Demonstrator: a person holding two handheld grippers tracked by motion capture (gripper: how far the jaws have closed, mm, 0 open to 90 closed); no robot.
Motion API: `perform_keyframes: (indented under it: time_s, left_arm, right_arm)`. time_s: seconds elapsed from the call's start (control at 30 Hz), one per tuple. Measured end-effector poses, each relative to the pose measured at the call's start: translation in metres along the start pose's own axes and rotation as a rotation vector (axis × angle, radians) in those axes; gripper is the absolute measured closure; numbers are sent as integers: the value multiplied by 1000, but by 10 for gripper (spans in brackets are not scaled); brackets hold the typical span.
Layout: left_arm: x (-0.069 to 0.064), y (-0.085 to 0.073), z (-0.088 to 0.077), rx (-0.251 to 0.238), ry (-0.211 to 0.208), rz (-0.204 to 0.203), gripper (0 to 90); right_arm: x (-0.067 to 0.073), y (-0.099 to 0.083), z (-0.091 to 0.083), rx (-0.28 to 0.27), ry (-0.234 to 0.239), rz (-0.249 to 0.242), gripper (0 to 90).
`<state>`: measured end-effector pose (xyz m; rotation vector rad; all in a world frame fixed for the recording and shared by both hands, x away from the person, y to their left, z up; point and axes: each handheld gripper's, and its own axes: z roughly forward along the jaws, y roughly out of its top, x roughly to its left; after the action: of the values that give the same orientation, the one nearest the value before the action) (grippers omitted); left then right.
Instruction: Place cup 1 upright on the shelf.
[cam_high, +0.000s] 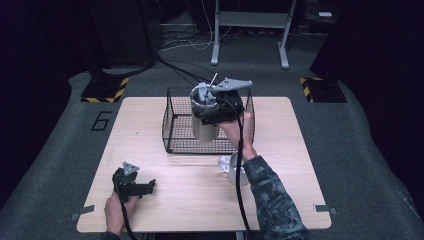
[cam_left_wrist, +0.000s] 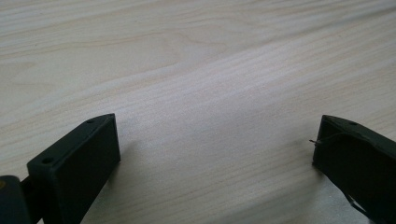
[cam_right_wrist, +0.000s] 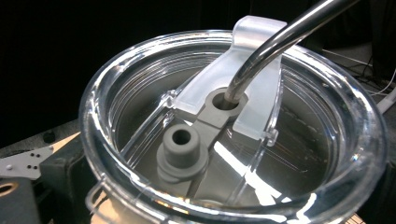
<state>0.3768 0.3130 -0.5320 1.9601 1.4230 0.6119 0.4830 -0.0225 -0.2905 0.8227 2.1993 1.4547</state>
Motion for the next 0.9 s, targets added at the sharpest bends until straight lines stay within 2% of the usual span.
perform_keyframes:
  time_s: [0.17,0.3,0.37,0.5,0.53,0.57,0.7,0.9]
  left_arm:
    - [0,0,0,5,-2,7,3]
    - [0,0,0,5,-2,7,3]
    - [0,0,0,5,-2,7,3]
    - [0,0,0,5,-1,7,3]
    - [0,0,0,5,-1,7,3]
    - [0,0,-1,7,-3,5,3]
    - [0,0,0,7,-2,6,3]
    - [0,0,0,5,-4,-2,3]
  right_arm:
    - [-3,1,6,6,-4,8,34]
    - [-6,2,16,23,-16,-5,34]
    - [-7,3,19,34,-17,11,34]
    - [-11,4,25,30,-20,-5,34]
    - [-11,6,28,38,-28,23,34]
    - [-13,7,30,31,-29,9,34]
    - [-15,8,36,38,-38,27,34]
    - [-22,8,52,79,-57,24,34]
